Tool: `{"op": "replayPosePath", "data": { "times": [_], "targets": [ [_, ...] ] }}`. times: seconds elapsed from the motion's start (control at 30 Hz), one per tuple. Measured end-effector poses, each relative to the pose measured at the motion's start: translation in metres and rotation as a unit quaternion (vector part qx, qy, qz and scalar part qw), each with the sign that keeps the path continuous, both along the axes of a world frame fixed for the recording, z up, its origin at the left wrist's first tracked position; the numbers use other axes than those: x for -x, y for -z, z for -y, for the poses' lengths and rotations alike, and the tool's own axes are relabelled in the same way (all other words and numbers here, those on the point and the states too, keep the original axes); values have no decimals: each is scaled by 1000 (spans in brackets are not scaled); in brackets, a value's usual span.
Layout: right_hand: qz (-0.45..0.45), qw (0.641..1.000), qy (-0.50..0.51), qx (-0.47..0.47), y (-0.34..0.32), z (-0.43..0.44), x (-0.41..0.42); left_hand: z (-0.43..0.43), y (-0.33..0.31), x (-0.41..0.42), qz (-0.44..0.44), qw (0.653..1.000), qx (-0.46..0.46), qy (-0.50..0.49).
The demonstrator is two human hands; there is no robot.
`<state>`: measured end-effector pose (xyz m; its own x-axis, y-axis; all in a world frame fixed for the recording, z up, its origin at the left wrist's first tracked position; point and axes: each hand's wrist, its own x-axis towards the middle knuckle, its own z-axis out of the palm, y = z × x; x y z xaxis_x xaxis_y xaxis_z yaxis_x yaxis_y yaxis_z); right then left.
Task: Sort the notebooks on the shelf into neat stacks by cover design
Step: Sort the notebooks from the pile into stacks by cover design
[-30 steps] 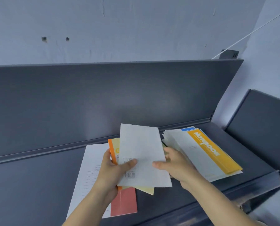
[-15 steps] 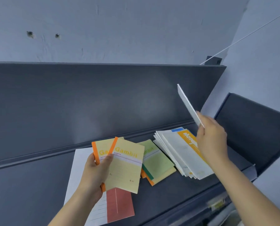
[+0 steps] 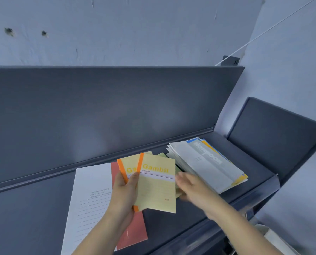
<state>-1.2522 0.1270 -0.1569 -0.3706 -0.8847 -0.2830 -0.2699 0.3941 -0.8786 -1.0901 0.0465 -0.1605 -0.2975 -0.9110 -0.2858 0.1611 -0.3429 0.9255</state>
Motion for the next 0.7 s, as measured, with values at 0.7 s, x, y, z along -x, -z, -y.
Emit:
{"op": "replayPosePath", "data": {
  "times": [0.7],
  "targets": [
    [-503,851,-142,-53,12,57,5,12,35,-27,584,708,370,145]
  ]
}}
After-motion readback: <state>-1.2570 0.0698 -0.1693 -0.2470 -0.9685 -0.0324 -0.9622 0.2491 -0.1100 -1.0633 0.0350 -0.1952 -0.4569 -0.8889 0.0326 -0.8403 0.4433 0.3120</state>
